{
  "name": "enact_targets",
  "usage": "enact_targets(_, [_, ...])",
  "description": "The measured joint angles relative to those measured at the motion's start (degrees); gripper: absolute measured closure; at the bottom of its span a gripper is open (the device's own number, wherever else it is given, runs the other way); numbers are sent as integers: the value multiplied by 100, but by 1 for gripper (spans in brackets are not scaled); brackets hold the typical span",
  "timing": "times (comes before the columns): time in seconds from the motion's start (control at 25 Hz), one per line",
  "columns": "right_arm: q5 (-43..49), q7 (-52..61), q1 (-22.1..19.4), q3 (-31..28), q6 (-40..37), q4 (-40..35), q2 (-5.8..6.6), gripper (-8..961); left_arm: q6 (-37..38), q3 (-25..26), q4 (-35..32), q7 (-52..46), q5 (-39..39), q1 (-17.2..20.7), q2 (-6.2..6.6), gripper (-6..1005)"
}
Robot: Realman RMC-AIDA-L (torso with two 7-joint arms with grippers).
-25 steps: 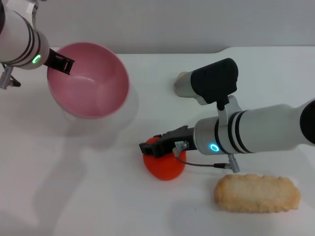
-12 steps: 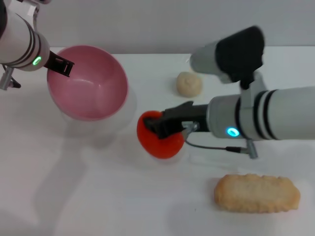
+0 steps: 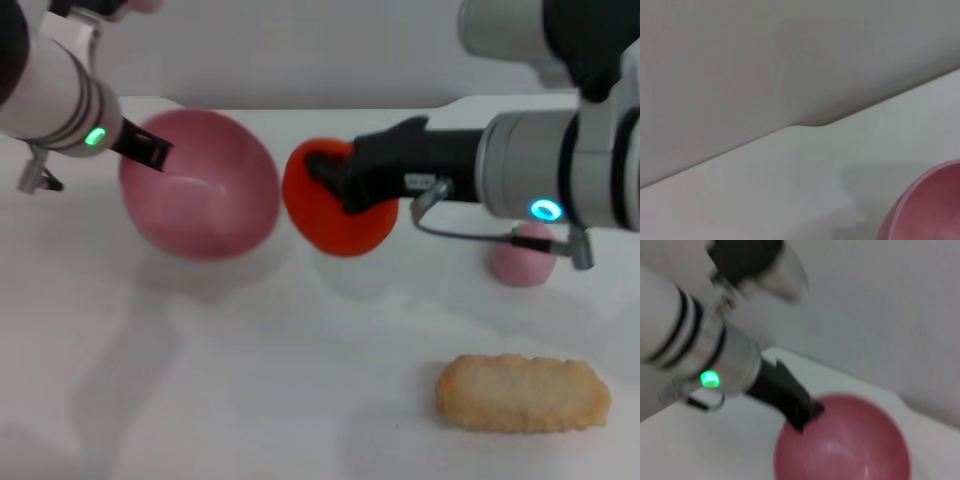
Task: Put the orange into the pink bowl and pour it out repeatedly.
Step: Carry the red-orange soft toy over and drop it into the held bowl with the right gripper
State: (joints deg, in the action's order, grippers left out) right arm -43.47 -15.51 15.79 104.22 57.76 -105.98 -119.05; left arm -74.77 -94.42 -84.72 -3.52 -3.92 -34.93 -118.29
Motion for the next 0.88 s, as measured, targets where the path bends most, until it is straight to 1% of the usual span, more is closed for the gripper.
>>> enact_targets(0.16, [351,64,-19,-154,64,-202,0,885,151,-294,6,1,-391,-36,-3,961])
enact_targets(0.4, [383,55,92,-229,-36,74,20,897,405,-718,15,12,-920,-166,-5,961])
enact_targets(0.68, [364,-25,139,-205,-252,298,22,898,559,-759,19,71,-1205,-194,-8,960])
enact_targets(0.88, [357,-39,152,-167,-274,420,22,834,600,-754,23,86,-1315,-198,-8,960])
